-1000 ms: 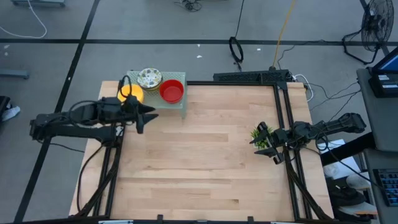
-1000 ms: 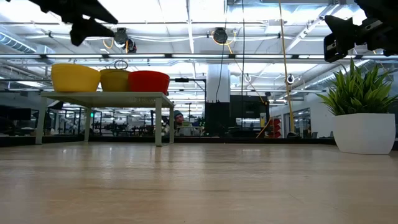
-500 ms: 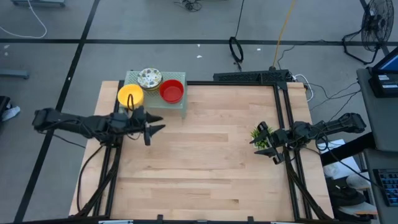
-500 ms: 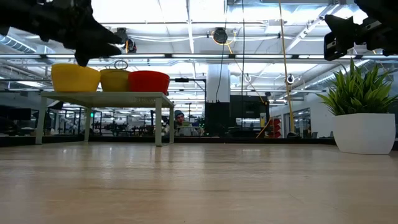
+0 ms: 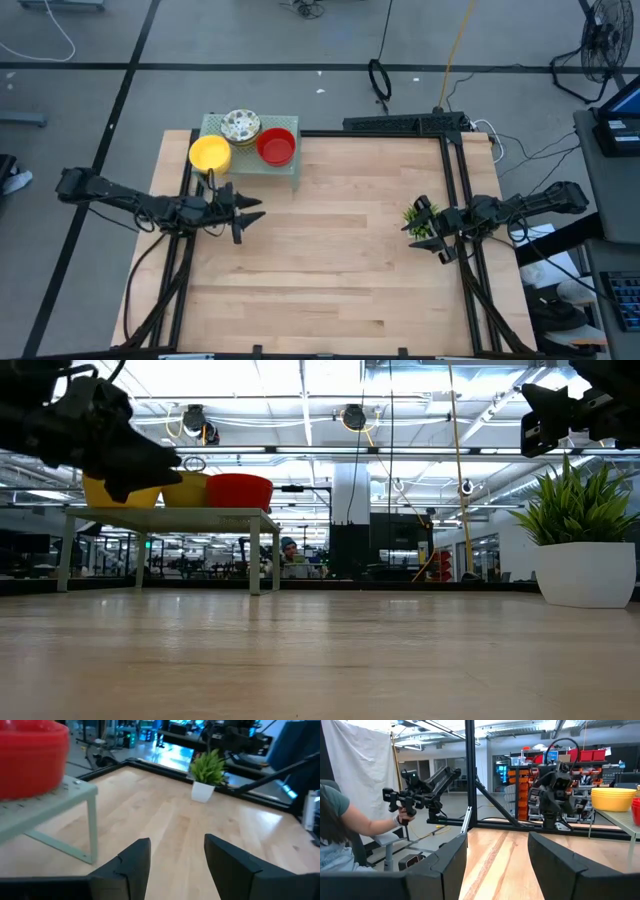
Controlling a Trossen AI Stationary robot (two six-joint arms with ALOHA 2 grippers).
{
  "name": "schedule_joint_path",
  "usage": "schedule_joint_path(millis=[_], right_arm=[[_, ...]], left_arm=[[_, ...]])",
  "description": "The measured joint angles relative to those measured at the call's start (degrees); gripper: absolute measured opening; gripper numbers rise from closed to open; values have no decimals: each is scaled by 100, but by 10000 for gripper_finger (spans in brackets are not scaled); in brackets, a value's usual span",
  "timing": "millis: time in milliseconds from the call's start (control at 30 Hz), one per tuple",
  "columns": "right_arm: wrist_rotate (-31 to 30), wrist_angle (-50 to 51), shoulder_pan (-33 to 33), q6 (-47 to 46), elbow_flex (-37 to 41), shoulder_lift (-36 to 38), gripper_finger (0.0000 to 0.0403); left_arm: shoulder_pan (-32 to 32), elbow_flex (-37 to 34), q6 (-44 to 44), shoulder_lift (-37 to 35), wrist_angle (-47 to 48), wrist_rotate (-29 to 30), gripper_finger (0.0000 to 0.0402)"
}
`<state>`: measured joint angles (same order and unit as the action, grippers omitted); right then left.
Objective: Pick & Place Mini bowls
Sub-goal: Return to Home Position
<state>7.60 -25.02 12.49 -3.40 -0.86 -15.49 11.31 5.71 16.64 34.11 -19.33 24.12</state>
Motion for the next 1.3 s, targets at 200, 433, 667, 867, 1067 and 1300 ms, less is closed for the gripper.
schedule_joint_path(millis=[200,433,667,867,1067,1300], right_arm=[[-21,-2,-2,-27,0,-2,196],[-175,0,-4,-42,0,-1,196],[-162,0,-4,-42,0,-2,196],[-160,2,-4,-42,0,-2,196],[-157,2,-4,-42,0,-1,196],[-157,2,-2,-42,0,0,196]], left_arm=[[278,-485,0,2,-820,149,188],[389,-480,-152,-2,-774,836,188],[389,-478,-155,0,-743,848,189],[389,-478,-153,0,-745,848,189],[389,-478,-151,0,-745,845,189],[389,-478,-149,-9,-745,841,189]])
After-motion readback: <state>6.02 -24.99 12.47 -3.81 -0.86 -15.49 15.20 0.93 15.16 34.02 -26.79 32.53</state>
